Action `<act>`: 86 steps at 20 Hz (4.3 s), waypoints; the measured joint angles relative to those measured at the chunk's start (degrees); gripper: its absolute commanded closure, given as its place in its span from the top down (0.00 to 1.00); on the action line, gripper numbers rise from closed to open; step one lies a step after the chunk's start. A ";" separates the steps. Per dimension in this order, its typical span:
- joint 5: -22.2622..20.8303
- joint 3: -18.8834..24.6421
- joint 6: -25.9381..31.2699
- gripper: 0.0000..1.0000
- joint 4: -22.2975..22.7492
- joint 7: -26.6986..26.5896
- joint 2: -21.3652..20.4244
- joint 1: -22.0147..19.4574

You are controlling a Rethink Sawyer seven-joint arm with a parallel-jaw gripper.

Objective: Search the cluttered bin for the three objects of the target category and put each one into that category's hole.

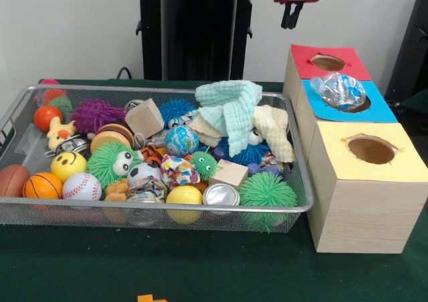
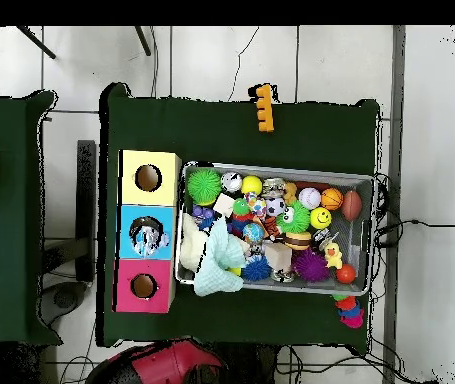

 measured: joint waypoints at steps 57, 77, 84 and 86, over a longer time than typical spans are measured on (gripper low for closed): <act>4.40 -5.84 -8.83 0.00 2.53 0.00 0.64 0.88; 4.04 -5.33 -12.39 0.00 -1.29 0.00 9.86 0.43; 4.17 -4.96 -6.00 0.00 -4.20 0.00 8.18 0.42; 4.37 -4.95 -3.52 0.00 -4.58 0.00 7.16 0.42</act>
